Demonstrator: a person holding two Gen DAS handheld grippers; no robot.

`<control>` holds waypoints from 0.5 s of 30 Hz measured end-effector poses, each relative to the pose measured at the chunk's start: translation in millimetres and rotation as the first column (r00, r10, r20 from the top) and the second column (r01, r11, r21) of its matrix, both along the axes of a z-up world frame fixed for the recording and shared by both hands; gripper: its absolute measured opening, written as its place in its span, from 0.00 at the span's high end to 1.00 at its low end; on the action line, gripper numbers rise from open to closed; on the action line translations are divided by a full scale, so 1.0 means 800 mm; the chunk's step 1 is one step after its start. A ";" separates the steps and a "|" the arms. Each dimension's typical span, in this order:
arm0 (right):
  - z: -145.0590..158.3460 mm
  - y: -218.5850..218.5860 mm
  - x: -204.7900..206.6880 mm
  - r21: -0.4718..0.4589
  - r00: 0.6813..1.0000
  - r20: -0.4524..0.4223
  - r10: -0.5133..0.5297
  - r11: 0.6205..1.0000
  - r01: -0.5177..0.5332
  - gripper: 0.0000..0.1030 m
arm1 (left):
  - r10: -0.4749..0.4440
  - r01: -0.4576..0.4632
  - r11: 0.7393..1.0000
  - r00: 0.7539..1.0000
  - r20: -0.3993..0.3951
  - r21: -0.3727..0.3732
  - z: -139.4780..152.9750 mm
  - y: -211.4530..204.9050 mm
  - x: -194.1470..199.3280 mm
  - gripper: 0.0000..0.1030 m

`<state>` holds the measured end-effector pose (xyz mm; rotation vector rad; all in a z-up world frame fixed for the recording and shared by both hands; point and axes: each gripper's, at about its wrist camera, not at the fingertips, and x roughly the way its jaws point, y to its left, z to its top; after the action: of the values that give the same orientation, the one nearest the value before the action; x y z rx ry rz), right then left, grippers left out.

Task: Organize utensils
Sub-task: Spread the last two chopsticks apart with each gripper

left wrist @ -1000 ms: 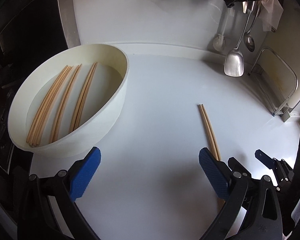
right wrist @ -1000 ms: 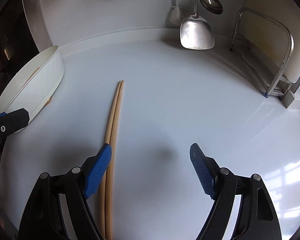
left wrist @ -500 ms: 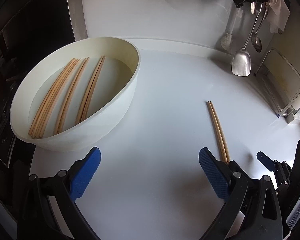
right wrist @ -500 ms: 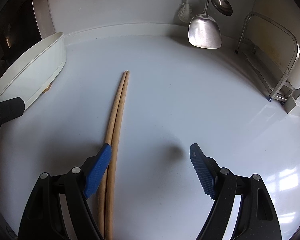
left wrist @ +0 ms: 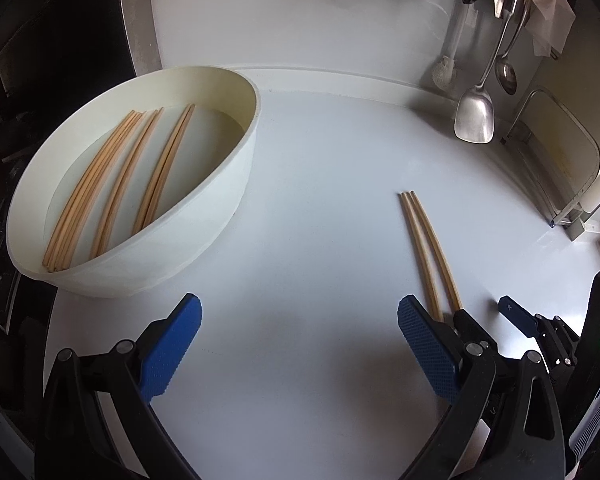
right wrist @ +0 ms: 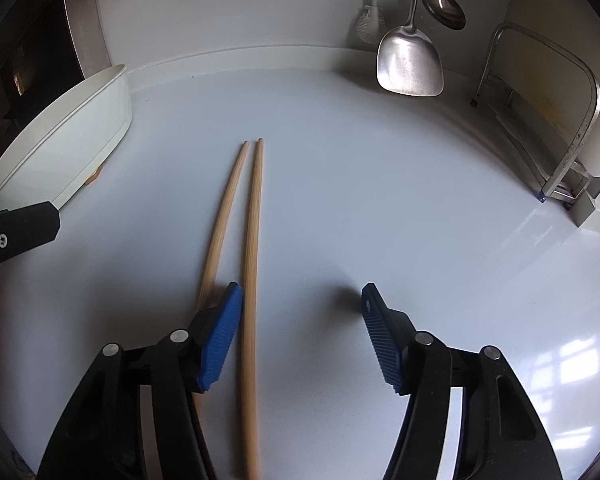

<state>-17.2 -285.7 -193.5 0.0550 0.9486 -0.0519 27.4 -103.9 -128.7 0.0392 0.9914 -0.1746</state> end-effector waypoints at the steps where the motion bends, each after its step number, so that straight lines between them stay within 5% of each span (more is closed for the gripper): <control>1: 0.001 -0.002 0.000 0.000 1.000 0.001 -0.001 1.000 0.001 0.50 | -0.003 0.003 1.000 1.000 -0.003 0.000 -0.001 -0.003 0.000 0.06; 15: 0.005 -0.055 -0.015 0.020 0.998 0.003 -0.068 0.997 0.068 0.77 | -0.051 0.051 0.999 0.998 -0.040 -0.010 -0.020 -0.052 0.000 0.06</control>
<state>-29.1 -329.5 -189.7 0.1059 0.9431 -0.1049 27.6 -145.2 -144.5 0.0530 1.0298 -0.2277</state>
